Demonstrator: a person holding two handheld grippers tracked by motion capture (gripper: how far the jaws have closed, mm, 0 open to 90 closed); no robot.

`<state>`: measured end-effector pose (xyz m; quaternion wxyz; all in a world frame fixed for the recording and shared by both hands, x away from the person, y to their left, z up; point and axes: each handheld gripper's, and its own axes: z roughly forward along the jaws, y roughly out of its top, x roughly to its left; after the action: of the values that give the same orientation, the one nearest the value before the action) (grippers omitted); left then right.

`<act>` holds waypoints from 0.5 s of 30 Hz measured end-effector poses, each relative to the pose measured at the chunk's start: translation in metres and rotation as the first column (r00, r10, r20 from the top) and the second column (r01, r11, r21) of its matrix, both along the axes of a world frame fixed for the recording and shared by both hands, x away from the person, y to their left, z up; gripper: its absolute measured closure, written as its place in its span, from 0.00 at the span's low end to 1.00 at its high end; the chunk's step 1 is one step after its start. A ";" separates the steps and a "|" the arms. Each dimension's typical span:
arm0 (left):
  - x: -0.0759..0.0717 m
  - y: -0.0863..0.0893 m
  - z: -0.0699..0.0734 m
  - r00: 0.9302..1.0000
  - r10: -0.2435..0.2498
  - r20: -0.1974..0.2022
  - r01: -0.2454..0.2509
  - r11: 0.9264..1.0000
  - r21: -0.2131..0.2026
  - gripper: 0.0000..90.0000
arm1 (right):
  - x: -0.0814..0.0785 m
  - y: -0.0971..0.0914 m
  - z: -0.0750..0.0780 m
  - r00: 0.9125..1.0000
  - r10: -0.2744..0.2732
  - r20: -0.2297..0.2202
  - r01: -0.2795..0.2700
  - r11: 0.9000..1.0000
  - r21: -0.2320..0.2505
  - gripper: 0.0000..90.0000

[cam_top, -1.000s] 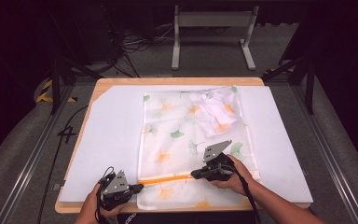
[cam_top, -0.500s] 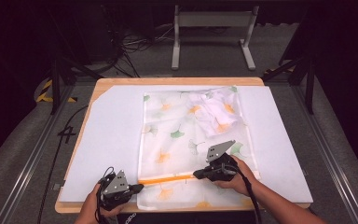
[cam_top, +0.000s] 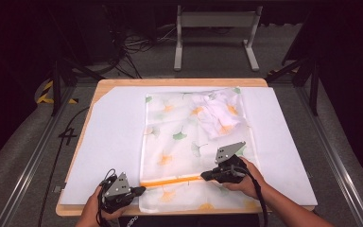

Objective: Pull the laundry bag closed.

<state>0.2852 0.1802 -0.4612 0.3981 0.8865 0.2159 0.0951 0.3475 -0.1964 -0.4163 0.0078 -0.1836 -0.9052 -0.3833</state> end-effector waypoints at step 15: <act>0.000 0.000 0.000 1.000 0.002 -0.004 -0.002 1.000 -0.006 1.00 | -0.002 -0.015 0.001 1.000 -0.025 0.000 0.025 1.000 -0.004 1.00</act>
<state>0.2852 0.1803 -0.4615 0.4001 0.8853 0.2181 0.0930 0.3457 -0.2118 -0.4157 0.0026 -0.1948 -0.9037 -0.3814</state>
